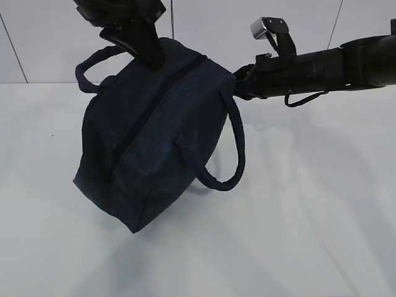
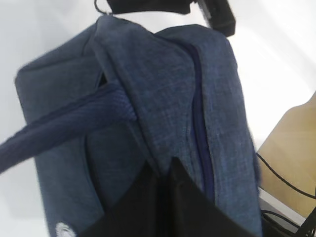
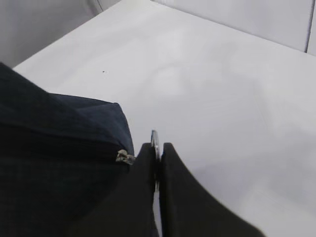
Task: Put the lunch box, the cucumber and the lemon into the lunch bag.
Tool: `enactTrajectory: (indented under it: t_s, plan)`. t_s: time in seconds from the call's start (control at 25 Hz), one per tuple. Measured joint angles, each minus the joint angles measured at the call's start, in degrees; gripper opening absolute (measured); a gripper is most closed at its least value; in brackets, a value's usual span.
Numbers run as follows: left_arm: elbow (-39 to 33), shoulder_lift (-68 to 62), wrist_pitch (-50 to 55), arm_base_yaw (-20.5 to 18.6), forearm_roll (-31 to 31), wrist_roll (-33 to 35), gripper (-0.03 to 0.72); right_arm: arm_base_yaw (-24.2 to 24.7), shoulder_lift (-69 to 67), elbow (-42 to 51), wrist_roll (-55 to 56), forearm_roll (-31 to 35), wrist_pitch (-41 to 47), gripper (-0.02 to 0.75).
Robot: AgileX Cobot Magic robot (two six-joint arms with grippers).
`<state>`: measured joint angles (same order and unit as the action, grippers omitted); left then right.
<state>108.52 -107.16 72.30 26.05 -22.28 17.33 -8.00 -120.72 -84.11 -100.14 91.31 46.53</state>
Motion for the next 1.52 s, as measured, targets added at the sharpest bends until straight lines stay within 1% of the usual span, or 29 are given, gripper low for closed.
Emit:
enactTrajectory:
  t_s: [0.16, 0.2, 0.24, 0.28, 0.4, 0.48, 0.52, 0.68, 0.84, 1.08, 1.24, 1.4, 1.48, 1.52]
  plan:
    - [0.0, 0.13, 0.0, 0.0, 0.0, 0.0, -0.006, 1.15, 0.69, -0.48, 0.21, 1.91, 1.59, 0.008]
    - [0.0, 0.13, 0.0, 0.0, 0.11, 0.0, -0.006, 1.39, 0.92, -0.6, 0.21, 2.05, 1.68, 0.027]
    - [0.0, 0.25, 0.0, 0.0, 0.11, 0.0, -0.006, 1.39, 1.14, -0.69, 0.21, 2.05, 1.68, 0.063]
    - [0.09, 0.43, 0.0, 0.0, 0.11, 0.0, -0.006, 1.63, 1.59, -0.99, 0.21, 2.05, 2.09, 0.13]
    - [0.13, 0.46, 0.0, 0.0, 0.11, 0.0, -0.006, 2.0, 3.0, -1.22, 0.67, 4.12, 3.16, 0.377]
    - [0.13, 0.46, 0.0, 0.0, 0.11, 0.0, -0.006, 2.36, 4.25, -1.22, 1.17, 5.79, 3.53, 0.461]
    - [0.13, 0.46, 0.11, 0.0, -0.01, 0.0, -0.006, 2.7, 5.2, -1.22, 1.37, 6.64, 3.68, 0.476]
    - [0.13, 0.46, 0.11, 0.0, -1.52, 0.0, -0.006, 5.62, 9.97, -1.22, 1.71, 9.6, 3.53, 0.486]
    - [0.28, -1.99, -0.33, 0.0, -5.79, 0.0, -0.006, 8.58, 13.96, -1.22, 4.31, 10.12, 2.7, 0.479]
    - [0.28, -7.62, -4.3, 0.0, -11.92, 1.29, -0.006, 9.98, 16.02, -1.22, 7.82, 6.21, 2.66, 0.475]
    - [0.37, -9.67, -8.08, -0.71, -12.75, 1.51, -0.006, 9.98, 16.25, -1.22, 9.94, 3.33, 2.66, 0.475]
    - [0.5, -11.73, -9.66, -3.3, -13.01, 1.51, -0.001, 9.98, 16.25, -1.22, 11.55, 1.57, 2.66, 0.475]
    - [0.5, -12.44, -10.34, -4.59, -11.86, 1.51, 0.03, 9.98, 16.25, -1.22, 12.05, 1.34, 2.66, 0.475]
    - [0.54, -12.66, -10.51, -5.22, -11.06, 1.51, 0.065, 9.98, 16.25, -1.22, 12.31, 1.14, 2.66, 0.475]
